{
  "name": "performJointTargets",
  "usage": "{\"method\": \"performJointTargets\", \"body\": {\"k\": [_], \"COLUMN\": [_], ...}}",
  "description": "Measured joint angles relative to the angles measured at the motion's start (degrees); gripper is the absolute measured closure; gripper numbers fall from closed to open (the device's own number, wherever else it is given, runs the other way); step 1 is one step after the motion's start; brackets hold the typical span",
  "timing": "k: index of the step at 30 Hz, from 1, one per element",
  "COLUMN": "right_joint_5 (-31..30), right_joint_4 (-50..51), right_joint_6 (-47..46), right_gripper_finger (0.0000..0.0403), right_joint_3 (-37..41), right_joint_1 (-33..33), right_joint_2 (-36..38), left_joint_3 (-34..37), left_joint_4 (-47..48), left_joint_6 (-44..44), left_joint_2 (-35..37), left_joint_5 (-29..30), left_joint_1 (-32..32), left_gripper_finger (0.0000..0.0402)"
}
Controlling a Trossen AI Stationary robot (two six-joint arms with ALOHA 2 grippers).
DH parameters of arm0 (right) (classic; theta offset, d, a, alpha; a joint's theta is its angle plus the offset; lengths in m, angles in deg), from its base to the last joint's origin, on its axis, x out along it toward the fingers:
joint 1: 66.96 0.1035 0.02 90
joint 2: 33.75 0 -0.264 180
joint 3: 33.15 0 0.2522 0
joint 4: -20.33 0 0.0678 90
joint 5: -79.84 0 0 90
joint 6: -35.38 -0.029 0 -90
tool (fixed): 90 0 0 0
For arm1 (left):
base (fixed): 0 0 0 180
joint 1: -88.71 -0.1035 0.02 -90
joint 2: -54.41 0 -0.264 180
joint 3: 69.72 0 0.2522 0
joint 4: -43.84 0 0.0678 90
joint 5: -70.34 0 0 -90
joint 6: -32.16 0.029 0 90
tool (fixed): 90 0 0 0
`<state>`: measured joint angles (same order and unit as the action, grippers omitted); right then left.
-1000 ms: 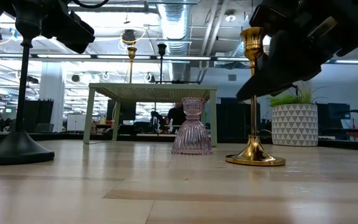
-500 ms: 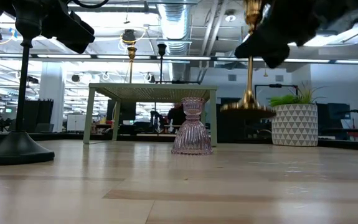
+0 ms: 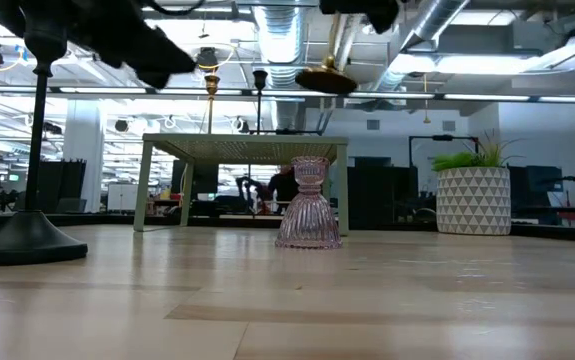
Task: Pick & Place candle stick holders
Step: Put the top gold candle holder on the shelf aligned with the other gold candle holder
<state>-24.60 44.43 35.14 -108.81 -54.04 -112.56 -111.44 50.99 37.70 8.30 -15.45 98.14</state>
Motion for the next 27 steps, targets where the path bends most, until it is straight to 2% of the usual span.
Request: {"method": "performJointTargets", "body": {"k": [7, 15, 21, 27], "right_joint_5": [8.2, 11.8, 13.6, 15.1], "right_joint_4": [0.5, 0.3, 0.4, 0.1], "right_joint_6": [2.0, 3.7, 6.3, 8.2], "right_gripper_finger": [0.04, 0.04, 0.04, 0.0401], "right_joint_3": [-4.3, -9.6, -14.5, -18.1], "right_joint_1": [-5.2, -7.6, -8.4, -8.4], "right_joint_2": [-6.9, -13.1, -16.8, -19.7], "left_joint_3": [0.0, 0.0, 0.0, 0.0], "left_joint_4": [-19.0, -22.9, -26.1, -27.5], "left_joint_6": [0.0, -0.4, -0.4, -0.4], "left_joint_2": [-10.0, -15.2, -15.9, -15.9], "left_joint_5": [0.1, 0.5, 0.8, 1.8], "left_joint_1": [-0.6, -0.6, -0.6, -0.6], "left_gripper_finger": [0.023, 0.017, 0.0156, 0.0178]}}
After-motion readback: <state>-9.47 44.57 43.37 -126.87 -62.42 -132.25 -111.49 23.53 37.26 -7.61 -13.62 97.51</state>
